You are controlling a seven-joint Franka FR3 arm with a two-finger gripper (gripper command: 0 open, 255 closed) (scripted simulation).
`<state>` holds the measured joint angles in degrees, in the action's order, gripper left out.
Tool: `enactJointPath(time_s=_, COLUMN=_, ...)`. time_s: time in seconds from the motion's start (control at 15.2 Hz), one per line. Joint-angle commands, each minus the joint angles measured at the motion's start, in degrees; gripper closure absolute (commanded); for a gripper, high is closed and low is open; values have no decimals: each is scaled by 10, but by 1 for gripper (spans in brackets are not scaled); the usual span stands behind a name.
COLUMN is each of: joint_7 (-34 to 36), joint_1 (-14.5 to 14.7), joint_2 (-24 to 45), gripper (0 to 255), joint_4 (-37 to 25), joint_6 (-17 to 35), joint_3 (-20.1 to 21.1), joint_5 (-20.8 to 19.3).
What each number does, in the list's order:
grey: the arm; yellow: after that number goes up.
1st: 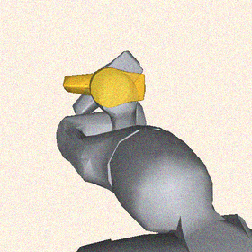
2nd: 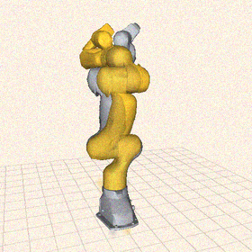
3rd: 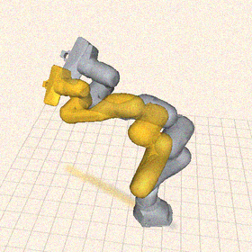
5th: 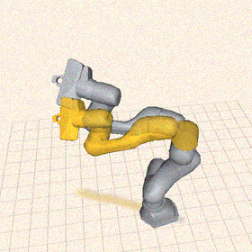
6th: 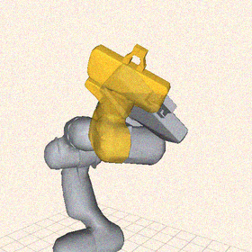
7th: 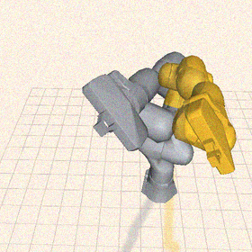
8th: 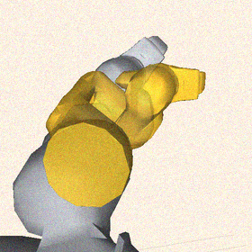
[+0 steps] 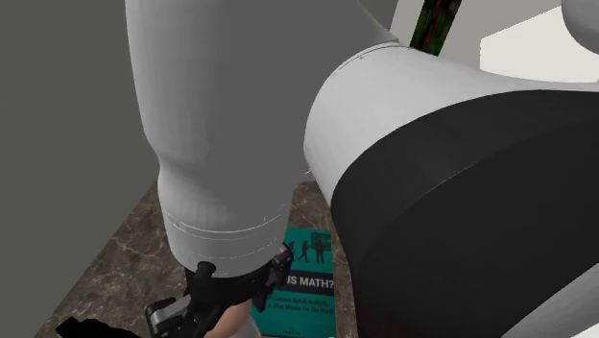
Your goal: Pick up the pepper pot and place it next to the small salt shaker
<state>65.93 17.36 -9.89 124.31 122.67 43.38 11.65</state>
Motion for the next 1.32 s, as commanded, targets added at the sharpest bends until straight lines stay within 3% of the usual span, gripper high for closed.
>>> enactJointPath(time_s=0.0, joint_7=2, joint_1=0, joint_2=7, gripper=255, joint_4=10, joint_6=16, joint_3=3, joint_5=-4)
enactJointPath(time_s=0.53, joint_7=16, joint_1=-3, joint_2=40, gripper=255, joint_4=46, joint_6=79, joint_3=15, joint_5=-25)
enactJointPath(time_s=0.99, joint_7=16, joint_1=-3, joint_2=40, gripper=255, joint_4=46, joint_6=79, joint_3=16, joint_5=-24)
enactJointPath(time_s=1.06, joint_7=18, joint_1=-3, joint_2=43, gripper=0, joint_4=44, joint_6=79, joint_3=16, joint_5=-27)
enactJointPath(time_s=1.25, joint_7=17, joint_1=-4, joint_2=44, gripper=0, joint_4=43, joint_6=79, joint_3=16, joint_5=-28)
